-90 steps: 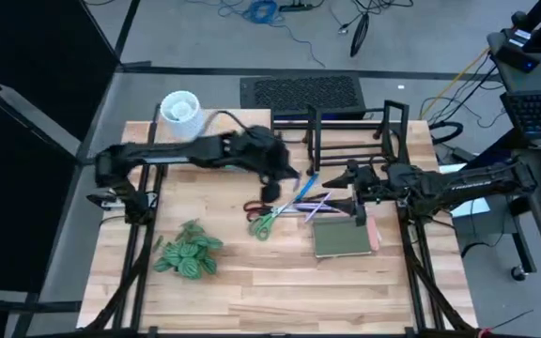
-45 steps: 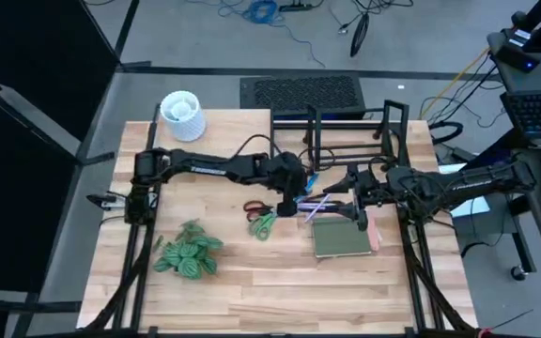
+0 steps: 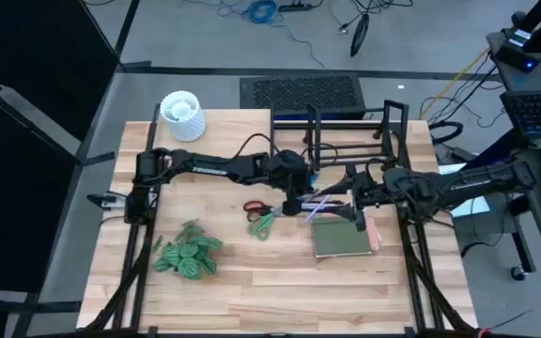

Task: Stock shelves
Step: Remove the purple pen from the white pen holder, then remove the blue pen from the white pen holder

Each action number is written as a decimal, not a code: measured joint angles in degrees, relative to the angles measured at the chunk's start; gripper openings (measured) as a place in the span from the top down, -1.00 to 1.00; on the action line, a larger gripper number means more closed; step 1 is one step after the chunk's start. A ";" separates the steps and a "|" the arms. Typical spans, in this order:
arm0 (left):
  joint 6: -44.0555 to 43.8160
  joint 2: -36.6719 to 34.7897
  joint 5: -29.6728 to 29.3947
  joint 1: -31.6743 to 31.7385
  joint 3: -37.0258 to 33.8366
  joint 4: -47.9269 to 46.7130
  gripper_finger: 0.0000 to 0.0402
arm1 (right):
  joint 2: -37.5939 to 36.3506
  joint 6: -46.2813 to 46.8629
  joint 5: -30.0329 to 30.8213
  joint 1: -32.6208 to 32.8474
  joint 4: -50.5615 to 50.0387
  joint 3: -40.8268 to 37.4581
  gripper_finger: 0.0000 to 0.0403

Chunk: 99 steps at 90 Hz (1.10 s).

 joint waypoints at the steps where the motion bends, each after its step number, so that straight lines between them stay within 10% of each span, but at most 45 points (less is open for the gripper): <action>1: 0.00 0.00 0.05 -0.01 0.00 0.04 0.75 | 0.09 0.11 0.00 0.00 -0.08 0.00 -0.19; 26: -0.07 -3.43 -0.89 0.18 1.04 -9.66 0.25 | 2.81 1.21 -0.01 -0.01 -1.03 -0.02 -0.19; 69: 2.18 -34.56 -31.31 1.50 3.61 -32.35 0.20 | 4.04 -0.84 3.36 -0.09 -1.41 -0.04 -0.19; 99: -23.27 -48.16 -38.17 17.04 3.57 -58.29 0.20 | 11.59 -1.31 7.76 -0.44 -0.13 -0.04 -0.19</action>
